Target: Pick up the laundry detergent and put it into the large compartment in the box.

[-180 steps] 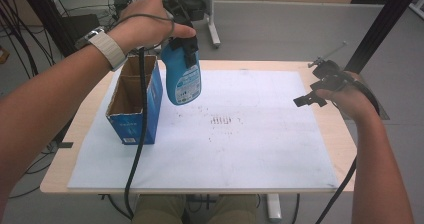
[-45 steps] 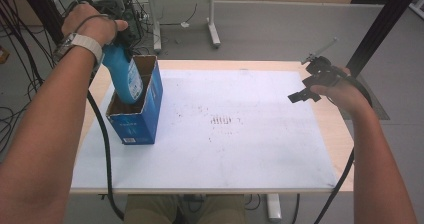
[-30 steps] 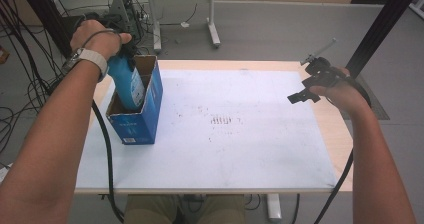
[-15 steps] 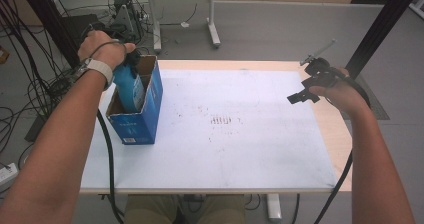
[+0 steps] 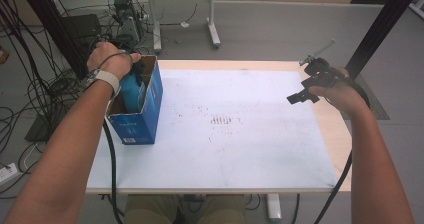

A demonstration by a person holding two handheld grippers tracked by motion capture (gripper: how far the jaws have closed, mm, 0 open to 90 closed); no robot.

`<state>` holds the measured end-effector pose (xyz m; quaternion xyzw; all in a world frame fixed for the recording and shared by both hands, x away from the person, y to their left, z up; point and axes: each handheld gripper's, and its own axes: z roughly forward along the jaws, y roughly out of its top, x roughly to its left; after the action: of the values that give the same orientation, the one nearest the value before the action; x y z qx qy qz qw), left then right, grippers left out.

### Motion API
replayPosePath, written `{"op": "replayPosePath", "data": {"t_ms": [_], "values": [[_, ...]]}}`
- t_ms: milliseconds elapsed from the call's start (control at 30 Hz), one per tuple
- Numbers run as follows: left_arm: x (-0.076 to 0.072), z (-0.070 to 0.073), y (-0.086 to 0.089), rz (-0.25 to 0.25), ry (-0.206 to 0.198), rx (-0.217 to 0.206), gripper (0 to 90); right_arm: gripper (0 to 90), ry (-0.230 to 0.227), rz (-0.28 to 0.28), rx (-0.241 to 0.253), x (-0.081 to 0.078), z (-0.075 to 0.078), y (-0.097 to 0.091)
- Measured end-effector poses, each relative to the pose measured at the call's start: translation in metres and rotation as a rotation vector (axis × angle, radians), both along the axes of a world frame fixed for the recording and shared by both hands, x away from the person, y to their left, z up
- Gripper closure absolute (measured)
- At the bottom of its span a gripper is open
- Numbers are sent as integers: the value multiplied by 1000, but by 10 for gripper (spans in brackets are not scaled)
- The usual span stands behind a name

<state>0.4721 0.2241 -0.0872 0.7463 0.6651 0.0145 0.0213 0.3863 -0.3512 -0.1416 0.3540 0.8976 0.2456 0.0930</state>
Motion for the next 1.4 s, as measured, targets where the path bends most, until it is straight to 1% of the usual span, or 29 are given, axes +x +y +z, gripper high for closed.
{"op": "replayPosePath", "data": {"t_ms": [200,333,400,433,500,833,1033,1200,1300,1400], "values": [[0,-7,-1,3,-5,5,373,95,4,-4,0,1,-1,0],[0,-13,-1,2,-1,7,373,95,5,-4,0,1,-2,0],[-1,-15,-2,6,-8,7,373,95,6,-4,0,2,-2,1],[0,-18,-2,0,-2,10,373,95,7,-4,0,2,-2,1],[0,-20,-2,3,-8,9,373,95,9,-4,-1,3,-2,1],[0,-32,-3,-2,-3,11,373,95,10,-5,-1,2,-3,1],[1,-36,-5,-10,1,22,373,95,11,-8,0,1,-3,0],[1,-39,-4,-8,2,7,372,95,11,-9,0,1,-3,0],[0,-39,-4,-17,-3,11,373,95,11,-9,0,1,-3,0],[0,-39,-2,-16,-4,7,372,95,10,-7,0,1,-3,1]]}}
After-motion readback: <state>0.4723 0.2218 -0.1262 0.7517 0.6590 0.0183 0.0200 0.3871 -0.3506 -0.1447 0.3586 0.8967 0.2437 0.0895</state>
